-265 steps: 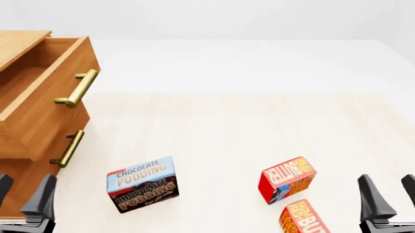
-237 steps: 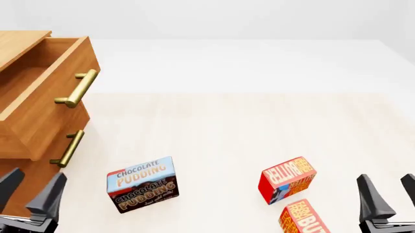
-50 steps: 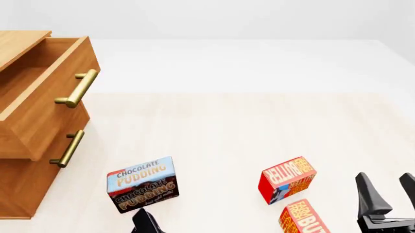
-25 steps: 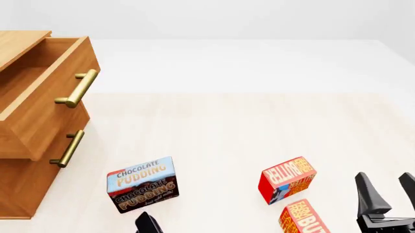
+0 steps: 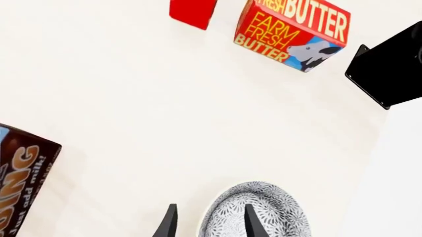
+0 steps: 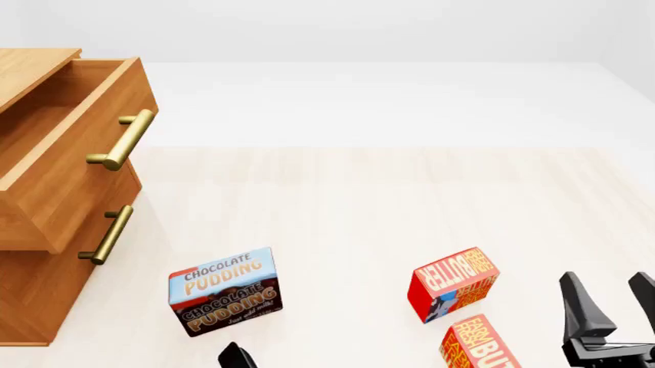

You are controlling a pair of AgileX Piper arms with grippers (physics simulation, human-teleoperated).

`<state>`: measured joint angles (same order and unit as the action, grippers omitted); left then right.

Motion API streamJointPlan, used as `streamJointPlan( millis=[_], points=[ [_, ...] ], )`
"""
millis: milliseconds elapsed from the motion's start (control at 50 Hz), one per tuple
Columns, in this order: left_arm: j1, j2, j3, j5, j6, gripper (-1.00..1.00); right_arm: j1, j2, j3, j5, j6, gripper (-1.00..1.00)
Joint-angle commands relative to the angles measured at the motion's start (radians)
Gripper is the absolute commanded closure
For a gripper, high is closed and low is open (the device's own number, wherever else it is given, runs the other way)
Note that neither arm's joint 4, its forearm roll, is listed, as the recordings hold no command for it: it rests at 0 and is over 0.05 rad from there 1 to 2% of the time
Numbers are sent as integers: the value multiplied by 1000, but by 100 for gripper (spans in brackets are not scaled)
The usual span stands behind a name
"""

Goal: Put the bowl in the top drawer of the cabinet.

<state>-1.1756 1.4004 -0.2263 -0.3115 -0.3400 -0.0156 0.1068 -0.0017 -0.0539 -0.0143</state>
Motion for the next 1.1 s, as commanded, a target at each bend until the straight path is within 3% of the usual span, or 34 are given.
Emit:
streamJointPlan(
  millis=[20, 240, 260, 820, 1100],
  points=[
    [-13, 26, 6, -38, -17, -100, 1, 6, 0, -4, -2, -100],
    [-12, 35, 12, -55, -21, -100, 0, 7, 0, -4, -1, -100],
    [-10, 26, 12, -51, -19, 100, 1, 7, 0, -4, -1, -100],
    [55, -182, -13, 129, 30, 100, 15, -14, 0, 7, 3, -100],
    [66, -300, -58, 232, -34, 100, 23, -29, 0, 15, 5, -100]
  ],
)
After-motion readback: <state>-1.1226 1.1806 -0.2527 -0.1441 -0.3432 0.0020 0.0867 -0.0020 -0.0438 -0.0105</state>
